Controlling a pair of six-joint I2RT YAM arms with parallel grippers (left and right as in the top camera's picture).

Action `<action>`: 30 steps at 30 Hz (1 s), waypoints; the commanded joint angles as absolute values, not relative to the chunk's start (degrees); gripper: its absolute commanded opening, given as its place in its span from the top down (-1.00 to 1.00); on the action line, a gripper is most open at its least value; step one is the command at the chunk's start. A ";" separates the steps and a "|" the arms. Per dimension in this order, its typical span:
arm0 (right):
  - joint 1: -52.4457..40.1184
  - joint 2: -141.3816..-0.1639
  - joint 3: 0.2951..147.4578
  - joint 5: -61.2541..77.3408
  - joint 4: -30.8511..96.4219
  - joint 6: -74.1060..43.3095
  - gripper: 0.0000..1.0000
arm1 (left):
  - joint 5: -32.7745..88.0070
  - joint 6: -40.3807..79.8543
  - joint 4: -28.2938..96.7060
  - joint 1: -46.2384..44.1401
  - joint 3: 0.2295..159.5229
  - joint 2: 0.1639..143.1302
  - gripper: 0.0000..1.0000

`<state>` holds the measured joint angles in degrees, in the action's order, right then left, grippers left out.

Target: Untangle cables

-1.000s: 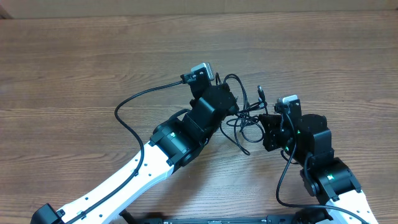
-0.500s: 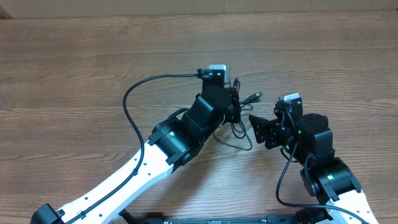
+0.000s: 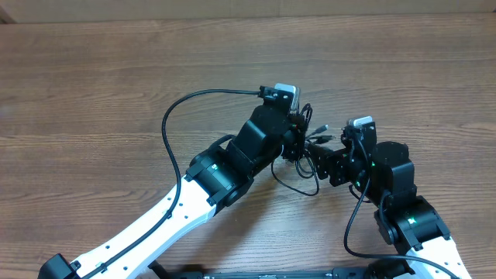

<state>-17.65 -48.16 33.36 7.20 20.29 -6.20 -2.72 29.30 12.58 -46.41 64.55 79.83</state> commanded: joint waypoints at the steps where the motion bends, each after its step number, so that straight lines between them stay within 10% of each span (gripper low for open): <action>1: -17.54 -47.79 33.85 1.91 20.78 -9.56 -0.65 | -2.02 25.36 11.64 -46.04 65.41 79.07 0.91; 30: -17.54 -47.79 33.85 7.07 18.13 -10.41 -0.91 | 11.14 19.25 6.33 -46.11 65.41 79.07 0.92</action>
<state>-17.65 -48.16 33.36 6.39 18.74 -11.55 8.03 20.56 7.20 -46.39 64.55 79.83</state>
